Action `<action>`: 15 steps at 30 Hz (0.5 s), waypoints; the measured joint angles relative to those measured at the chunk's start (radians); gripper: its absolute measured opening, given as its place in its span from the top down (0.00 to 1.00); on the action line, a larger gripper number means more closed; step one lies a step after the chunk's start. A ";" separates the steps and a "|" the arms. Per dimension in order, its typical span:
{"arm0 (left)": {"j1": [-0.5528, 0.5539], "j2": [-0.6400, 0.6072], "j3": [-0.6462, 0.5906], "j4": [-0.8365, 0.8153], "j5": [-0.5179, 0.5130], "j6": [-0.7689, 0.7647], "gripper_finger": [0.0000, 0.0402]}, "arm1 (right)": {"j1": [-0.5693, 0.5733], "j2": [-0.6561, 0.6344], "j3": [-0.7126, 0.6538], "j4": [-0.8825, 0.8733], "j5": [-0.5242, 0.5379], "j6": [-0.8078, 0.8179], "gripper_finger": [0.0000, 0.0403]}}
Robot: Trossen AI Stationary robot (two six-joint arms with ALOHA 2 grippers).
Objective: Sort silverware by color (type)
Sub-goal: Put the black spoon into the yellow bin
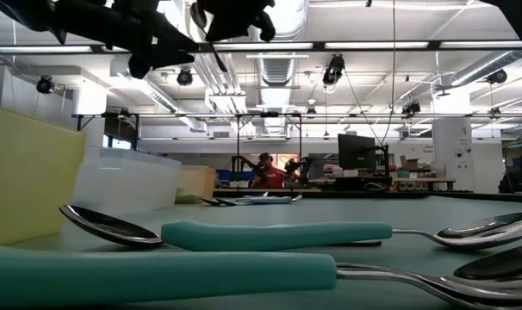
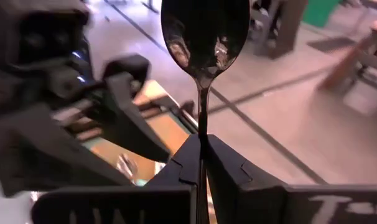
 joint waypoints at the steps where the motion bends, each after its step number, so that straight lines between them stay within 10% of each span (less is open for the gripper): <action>1: 0.000 0.000 0.000 0.013 -0.005 0.000 0.61 | -0.001 0.000 0.000 0.020 -0.014 -0.011 0.98; 15: 0.000 0.098 0.093 0.030 -0.009 0.013 0.62 | -0.009 0.013 -0.008 0.138 -0.114 -0.035 0.98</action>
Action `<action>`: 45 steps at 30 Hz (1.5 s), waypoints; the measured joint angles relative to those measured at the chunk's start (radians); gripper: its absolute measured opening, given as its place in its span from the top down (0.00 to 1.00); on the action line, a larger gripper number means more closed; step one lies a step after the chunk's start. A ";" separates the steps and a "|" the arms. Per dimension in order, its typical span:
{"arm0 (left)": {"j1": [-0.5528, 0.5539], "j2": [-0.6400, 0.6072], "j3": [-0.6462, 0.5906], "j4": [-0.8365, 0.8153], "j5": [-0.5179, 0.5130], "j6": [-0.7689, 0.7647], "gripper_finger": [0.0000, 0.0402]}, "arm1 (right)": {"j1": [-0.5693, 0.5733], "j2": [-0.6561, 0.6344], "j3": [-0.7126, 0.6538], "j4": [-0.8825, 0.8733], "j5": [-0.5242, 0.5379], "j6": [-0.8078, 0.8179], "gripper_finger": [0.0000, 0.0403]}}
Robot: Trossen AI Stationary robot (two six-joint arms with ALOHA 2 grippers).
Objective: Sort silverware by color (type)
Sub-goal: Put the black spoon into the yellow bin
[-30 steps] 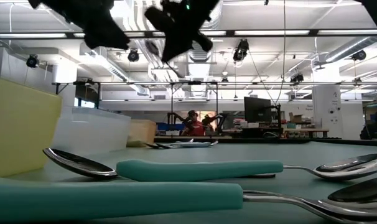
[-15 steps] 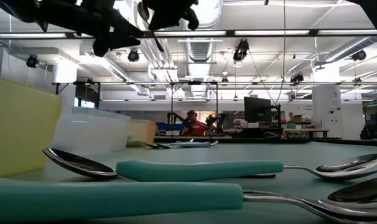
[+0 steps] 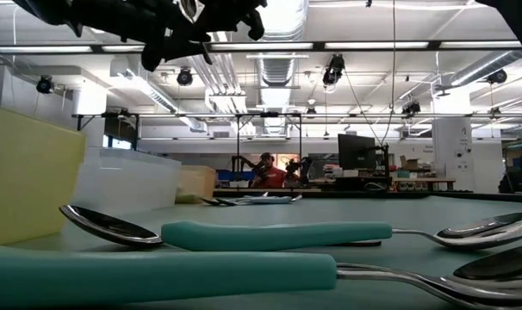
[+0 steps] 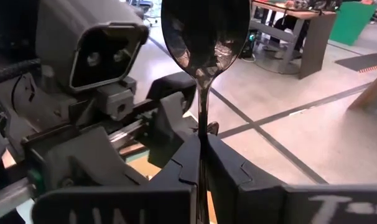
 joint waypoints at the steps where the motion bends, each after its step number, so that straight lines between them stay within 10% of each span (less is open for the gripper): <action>1: 0.000 0.011 0.009 -0.005 0.000 0.004 0.62 | 0.000 0.001 -0.001 0.001 0.000 0.000 0.98; 13: 0.001 0.036 0.064 -0.102 0.000 0.065 0.98 | 0.000 -0.002 -0.002 0.005 0.005 -0.018 0.98; 30: 0.001 -0.003 0.063 -0.239 0.092 0.068 1.00 | 0.000 -0.055 0.018 -0.293 0.004 -0.029 0.73; 45: -0.115 -0.188 0.109 -0.966 0.507 -0.012 1.00 | 0.070 -0.103 0.018 -0.994 -0.017 0.503 0.69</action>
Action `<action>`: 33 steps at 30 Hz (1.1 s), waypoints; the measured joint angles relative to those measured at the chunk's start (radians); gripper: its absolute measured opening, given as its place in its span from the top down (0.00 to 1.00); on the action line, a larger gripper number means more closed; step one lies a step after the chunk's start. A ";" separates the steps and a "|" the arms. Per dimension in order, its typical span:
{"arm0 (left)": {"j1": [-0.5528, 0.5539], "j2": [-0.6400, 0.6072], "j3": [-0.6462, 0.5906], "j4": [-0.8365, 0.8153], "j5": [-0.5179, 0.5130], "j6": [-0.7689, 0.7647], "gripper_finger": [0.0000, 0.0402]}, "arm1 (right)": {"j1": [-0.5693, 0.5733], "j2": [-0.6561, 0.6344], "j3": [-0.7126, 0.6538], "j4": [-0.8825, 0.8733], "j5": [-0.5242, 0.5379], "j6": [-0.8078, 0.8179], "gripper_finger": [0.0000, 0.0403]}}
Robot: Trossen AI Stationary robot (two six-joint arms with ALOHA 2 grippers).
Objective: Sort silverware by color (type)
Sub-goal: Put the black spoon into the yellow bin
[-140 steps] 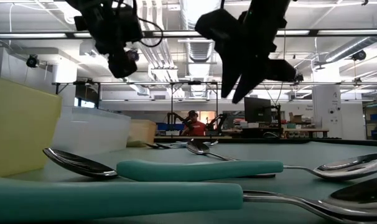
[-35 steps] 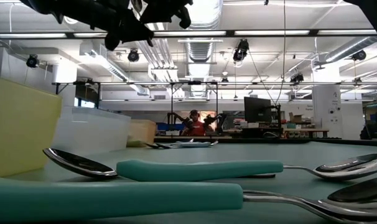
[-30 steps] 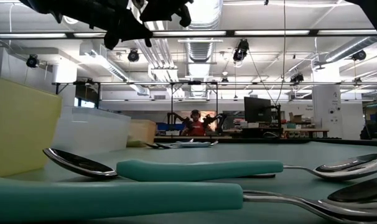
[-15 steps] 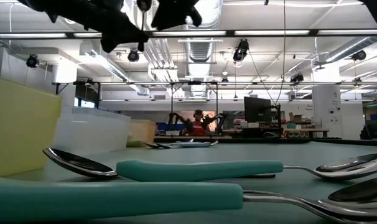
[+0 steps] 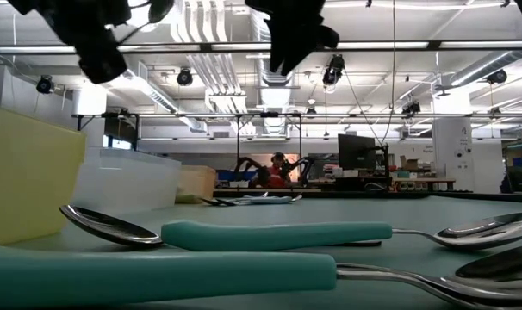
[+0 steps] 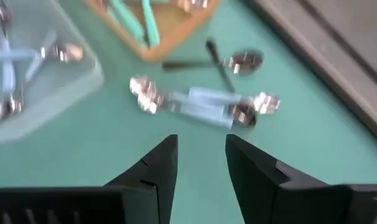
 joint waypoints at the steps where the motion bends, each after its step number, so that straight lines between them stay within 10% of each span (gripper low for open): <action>1: -0.036 -0.006 0.000 -0.020 0.000 -0.019 1.00 | 0.015 0.001 -0.009 -0.017 -0.002 0.024 0.69; 9: -0.471 0.008 0.000 -0.047 -0.007 -0.292 1.00 | 0.134 0.001 -0.118 0.001 -0.007 0.144 0.71; 18: -1.021 0.176 0.000 0.090 -0.290 -0.719 1.00 | 0.268 0.002 -0.231 0.035 -0.131 0.222 0.71; 33: -1.134 0.464 0.048 0.092 -0.290 -1.132 0.91 | 0.463 0.002 -0.295 0.243 -0.190 0.207 0.71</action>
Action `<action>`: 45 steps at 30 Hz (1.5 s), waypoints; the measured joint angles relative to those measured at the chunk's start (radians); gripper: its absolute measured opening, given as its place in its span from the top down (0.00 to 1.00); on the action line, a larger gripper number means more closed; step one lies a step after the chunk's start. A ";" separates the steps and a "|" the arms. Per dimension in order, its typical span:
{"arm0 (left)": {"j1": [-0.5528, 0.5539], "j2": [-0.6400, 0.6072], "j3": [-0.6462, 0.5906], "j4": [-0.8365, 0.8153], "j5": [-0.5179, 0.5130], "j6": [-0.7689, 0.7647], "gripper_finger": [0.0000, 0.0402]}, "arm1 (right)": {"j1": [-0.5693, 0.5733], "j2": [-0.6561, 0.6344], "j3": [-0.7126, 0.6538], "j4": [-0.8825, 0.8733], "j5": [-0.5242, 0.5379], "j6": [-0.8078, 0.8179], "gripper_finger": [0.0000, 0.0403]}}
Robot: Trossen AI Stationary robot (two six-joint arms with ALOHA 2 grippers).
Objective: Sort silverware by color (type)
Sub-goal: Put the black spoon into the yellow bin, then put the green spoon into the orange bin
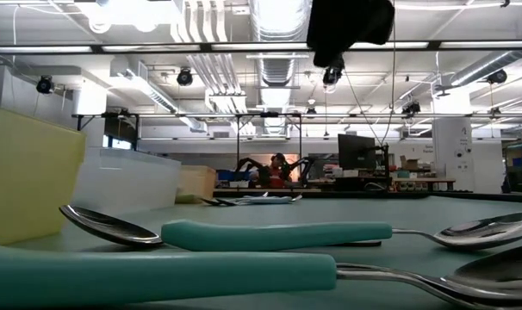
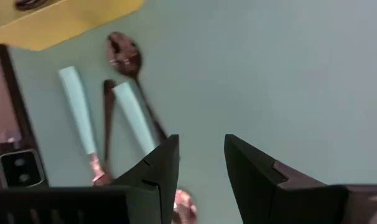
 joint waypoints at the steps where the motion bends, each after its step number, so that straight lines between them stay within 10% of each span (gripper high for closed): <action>1: 0.000 0.018 0.012 0.000 0.001 0.009 0.89 | 0.007 0.000 0.000 0.008 0.000 0.001 0.71; 14: 0.002 0.245 0.252 -0.007 -0.179 0.271 0.65 | 0.061 0.072 -0.017 0.090 -0.029 -0.077 0.71; 28: 0.000 0.336 0.511 -0.162 -0.523 0.424 0.65 | 0.076 0.275 -0.007 0.167 -0.105 -0.305 0.71; 45: 0.001 0.333 0.511 -0.162 -0.607 0.422 0.65 | 0.081 0.309 -0.009 0.211 -0.178 -0.349 0.73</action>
